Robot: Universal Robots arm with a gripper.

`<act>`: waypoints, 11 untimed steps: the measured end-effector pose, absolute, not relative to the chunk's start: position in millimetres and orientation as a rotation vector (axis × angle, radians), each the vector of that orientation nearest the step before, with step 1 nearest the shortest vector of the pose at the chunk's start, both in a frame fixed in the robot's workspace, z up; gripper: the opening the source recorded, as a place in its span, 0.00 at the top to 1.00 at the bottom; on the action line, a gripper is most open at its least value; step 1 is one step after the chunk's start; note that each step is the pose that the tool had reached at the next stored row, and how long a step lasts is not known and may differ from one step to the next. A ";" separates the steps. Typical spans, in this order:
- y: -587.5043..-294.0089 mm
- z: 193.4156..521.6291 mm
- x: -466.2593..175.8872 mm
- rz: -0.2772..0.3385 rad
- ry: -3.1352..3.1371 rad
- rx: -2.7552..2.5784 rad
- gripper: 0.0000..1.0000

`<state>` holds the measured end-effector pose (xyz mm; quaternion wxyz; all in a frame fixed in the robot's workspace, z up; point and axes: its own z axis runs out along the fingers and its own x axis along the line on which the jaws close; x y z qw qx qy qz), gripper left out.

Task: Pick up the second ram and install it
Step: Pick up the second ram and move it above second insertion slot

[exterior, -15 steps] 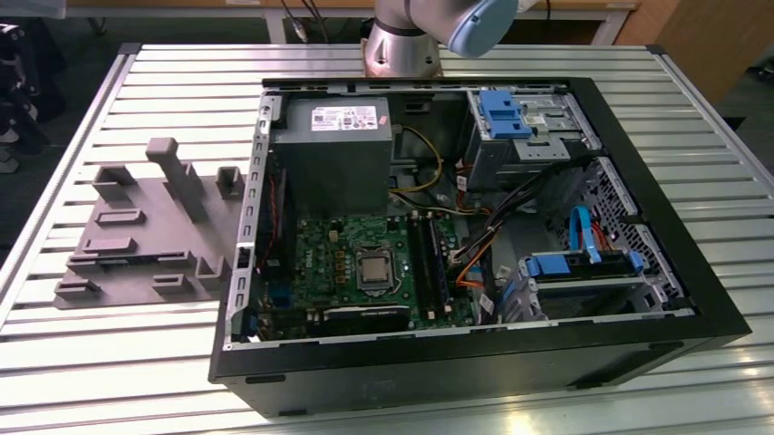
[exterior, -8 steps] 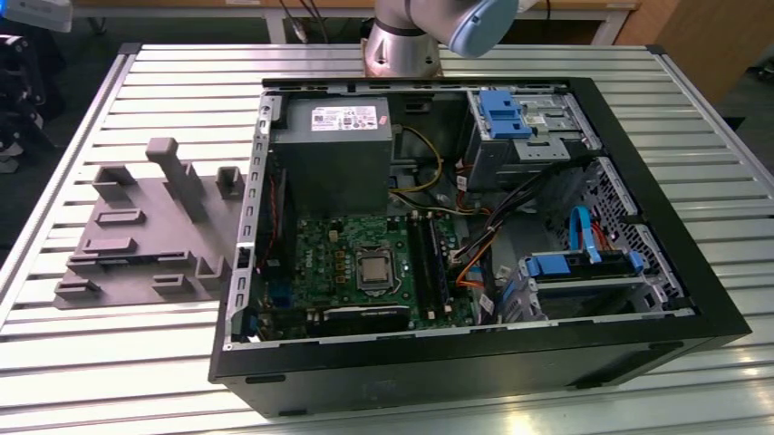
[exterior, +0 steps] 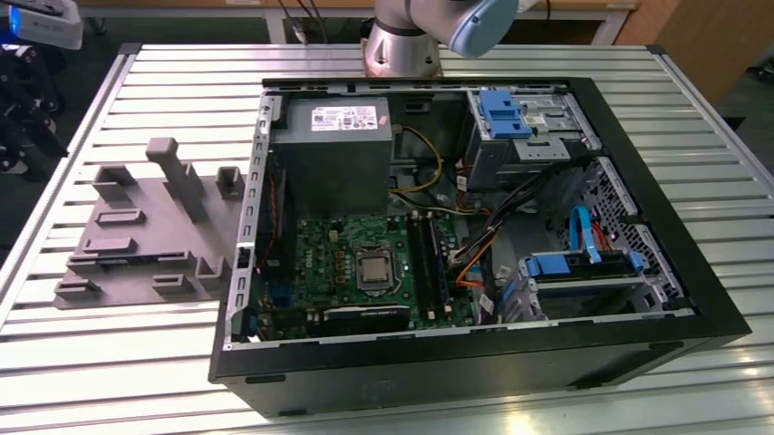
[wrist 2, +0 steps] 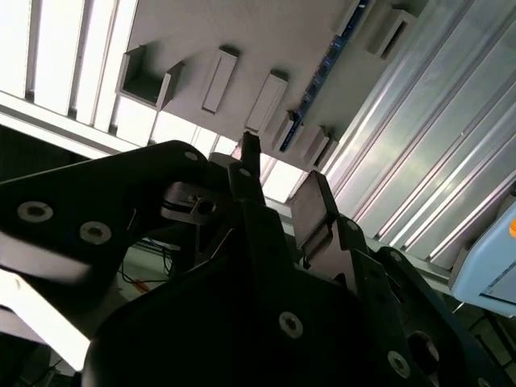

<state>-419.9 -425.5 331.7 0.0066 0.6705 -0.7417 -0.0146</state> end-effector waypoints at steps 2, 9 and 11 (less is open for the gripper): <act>-425.8 328.0 -419.9 -0.046 -2.318 2.101 0.57; -427.8 315.2 -419.9 -0.046 -2.310 2.109 0.57; -429.0 311.6 -419.9 -0.045 -2.305 2.114 0.57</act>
